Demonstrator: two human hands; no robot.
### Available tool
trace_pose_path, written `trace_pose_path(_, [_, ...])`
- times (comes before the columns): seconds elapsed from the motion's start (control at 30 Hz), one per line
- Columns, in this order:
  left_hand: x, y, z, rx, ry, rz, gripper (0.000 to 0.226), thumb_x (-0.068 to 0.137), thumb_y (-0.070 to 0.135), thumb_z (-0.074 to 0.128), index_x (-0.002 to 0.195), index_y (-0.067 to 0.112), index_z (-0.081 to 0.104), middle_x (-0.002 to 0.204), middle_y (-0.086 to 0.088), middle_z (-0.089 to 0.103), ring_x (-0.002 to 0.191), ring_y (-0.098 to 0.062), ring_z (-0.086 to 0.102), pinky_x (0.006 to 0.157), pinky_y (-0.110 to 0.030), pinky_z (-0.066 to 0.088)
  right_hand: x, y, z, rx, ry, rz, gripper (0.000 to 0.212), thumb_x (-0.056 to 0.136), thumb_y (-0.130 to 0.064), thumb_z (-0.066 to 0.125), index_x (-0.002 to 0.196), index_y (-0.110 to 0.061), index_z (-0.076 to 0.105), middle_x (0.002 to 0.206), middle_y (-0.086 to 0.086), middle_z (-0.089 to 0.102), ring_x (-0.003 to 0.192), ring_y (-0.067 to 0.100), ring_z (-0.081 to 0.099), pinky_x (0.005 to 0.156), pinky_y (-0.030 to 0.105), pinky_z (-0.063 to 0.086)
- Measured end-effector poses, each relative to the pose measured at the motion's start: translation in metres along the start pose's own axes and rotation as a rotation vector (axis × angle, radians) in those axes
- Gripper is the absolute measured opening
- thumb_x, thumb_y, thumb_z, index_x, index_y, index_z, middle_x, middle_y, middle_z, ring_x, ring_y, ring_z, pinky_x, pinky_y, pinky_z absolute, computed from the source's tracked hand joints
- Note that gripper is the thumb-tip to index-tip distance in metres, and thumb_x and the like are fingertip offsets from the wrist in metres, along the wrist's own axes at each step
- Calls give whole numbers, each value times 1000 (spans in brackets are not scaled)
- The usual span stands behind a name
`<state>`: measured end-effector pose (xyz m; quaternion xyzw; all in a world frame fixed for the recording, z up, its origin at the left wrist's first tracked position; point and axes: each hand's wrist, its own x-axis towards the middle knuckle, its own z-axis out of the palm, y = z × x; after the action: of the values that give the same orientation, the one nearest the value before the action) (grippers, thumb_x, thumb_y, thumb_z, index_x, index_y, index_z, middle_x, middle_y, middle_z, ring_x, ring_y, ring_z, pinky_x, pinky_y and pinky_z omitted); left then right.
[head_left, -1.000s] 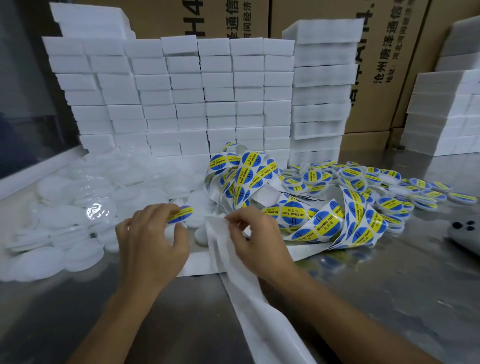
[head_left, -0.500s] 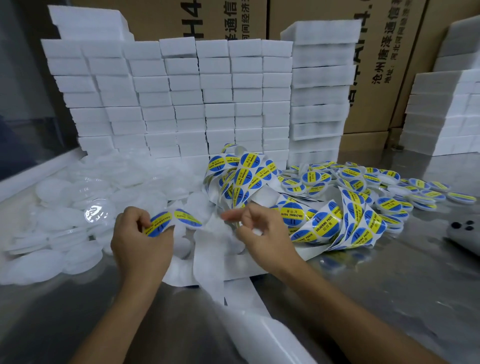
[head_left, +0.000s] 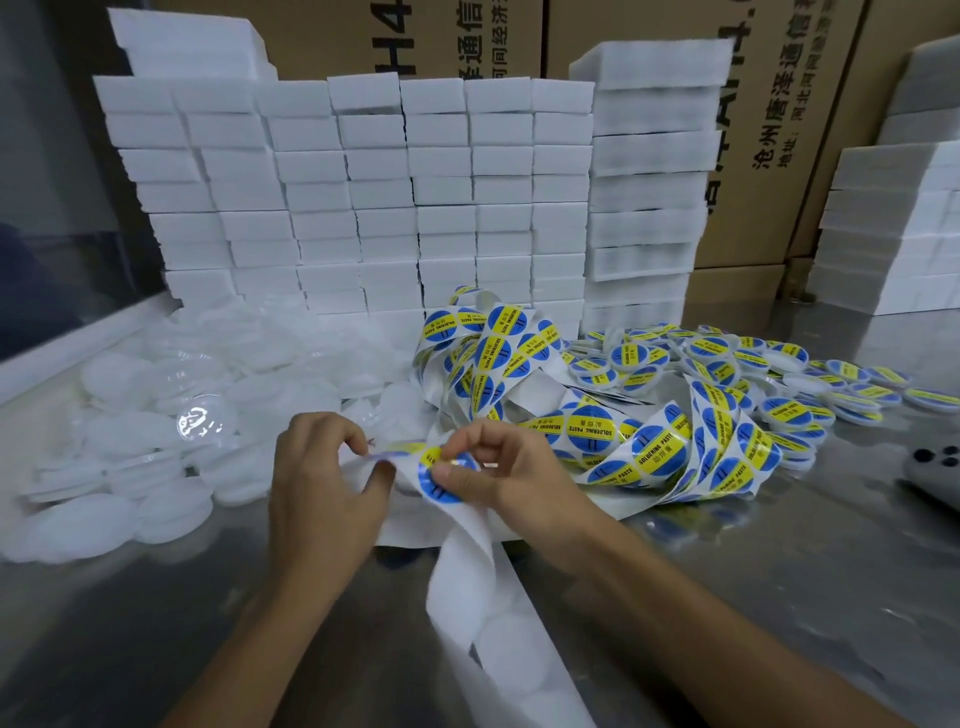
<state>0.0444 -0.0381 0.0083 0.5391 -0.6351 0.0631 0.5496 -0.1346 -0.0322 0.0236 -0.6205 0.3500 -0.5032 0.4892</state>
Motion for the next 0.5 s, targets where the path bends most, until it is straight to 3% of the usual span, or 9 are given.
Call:
trace_pose_path(0.07, [2,0,-1,18,74,-6,33,71,6,79,74,17,48,86,1,47,81,-26,49,66,-42,45,2,1,-3,2,154,-33,15,81,-10,79,77,-25,76,85,-3,76,79,11,68,78,26,55])
trace_pose_path(0.17, [1,4,-4,-73,98,51,25,79,29,66,68,17,47,70,6,51,69,-18,50,66,-36,43,5,0,-8,171,236,-14,22,89,-9,69,105,-23,76,104,0,76,88,13,69,85,32,57])
trace_pose_path(0.27, [-3,19,-2,-385,-134,-101,28,80,49,58,70,22,58,68,5,64,68,-9,59,66,-21,45,4,-1,-7,196,137,-7,54,91,4,62,138,-22,52,107,-6,75,87,16,74,73,29,59])
trace_pose_path(0.3, [-5,26,0,-491,-216,-180,27,79,51,61,73,24,63,70,5,68,69,-7,63,66,-18,47,3,0,-6,139,105,-23,65,89,7,63,145,-20,43,116,-10,71,97,13,72,80,27,58])
trace_pose_path(0.4, [-11,34,9,-700,-343,-406,14,79,37,77,79,25,71,76,6,73,72,-7,68,66,-19,53,0,4,-2,-119,31,-80,88,84,3,73,154,-19,25,152,-11,40,137,1,41,113,30,39])
trace_pose_path(0.5, [-14,32,13,-731,-390,-438,9,89,15,66,84,17,74,84,-6,74,76,-11,70,66,-24,56,-2,8,3,-241,-26,-157,89,82,-6,77,154,-20,26,150,-17,41,135,-10,37,110,16,35])
